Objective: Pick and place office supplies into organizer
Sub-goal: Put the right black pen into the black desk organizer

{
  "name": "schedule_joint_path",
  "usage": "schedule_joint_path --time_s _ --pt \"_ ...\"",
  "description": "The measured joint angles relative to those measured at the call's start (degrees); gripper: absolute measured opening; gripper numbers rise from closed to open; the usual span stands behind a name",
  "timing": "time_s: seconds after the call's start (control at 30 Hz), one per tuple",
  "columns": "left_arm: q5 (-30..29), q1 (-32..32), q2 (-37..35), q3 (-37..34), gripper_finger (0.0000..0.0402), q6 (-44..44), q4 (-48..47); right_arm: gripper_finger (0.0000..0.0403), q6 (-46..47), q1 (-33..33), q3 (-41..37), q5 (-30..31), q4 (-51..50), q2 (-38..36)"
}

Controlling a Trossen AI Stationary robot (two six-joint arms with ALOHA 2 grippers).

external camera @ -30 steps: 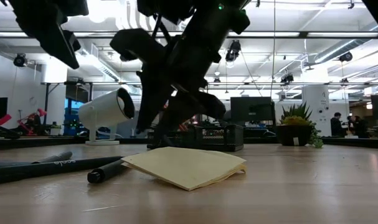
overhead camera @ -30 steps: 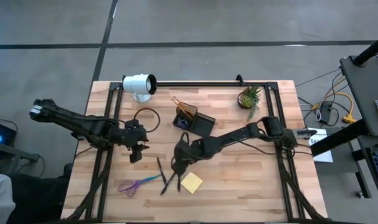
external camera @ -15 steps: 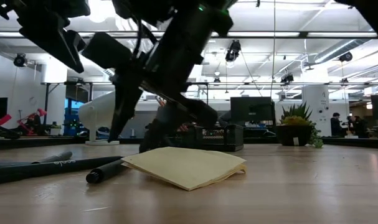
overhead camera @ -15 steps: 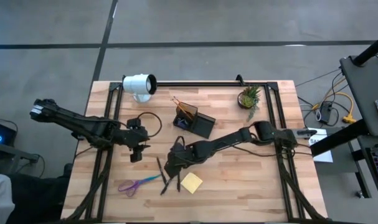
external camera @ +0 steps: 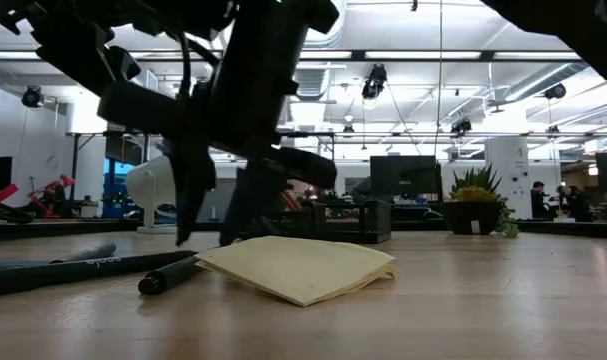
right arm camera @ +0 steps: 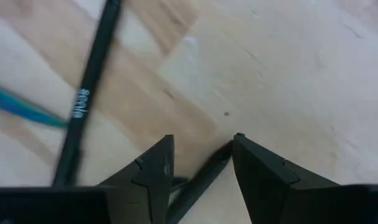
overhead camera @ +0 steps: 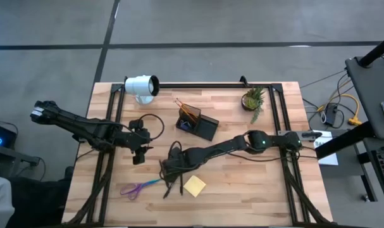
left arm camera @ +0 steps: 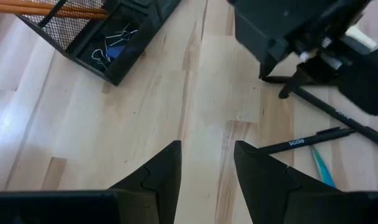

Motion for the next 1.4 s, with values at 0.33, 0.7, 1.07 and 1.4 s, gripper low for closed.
schedule_joint_path --time_s 0.33,0.7,1.07,1.4 --pt "0.07 0.0 -0.01 0.0 0.0134 0.21 0.0 0.015 12.0 1.32 1.57 -0.19 -9.41 0.58" --pt "0.68 0.0 -0.03 -0.02 0.0134 0.23 0.04 0.0105 14.38 1.31 0.92 -0.18 -11.0 0.46" --pt "0.83 0.0 -0.05 0.59 0.0134 0.23 0.48 0.0119 13.93 1.57 3.11 2.64 -7.61 -1.18" --pt "0.83 0.01 -0.05 0.55 0.0134 0.19 0.51 0.0124 13.02 2.23 3.11 1.52 -6.73 0.9"
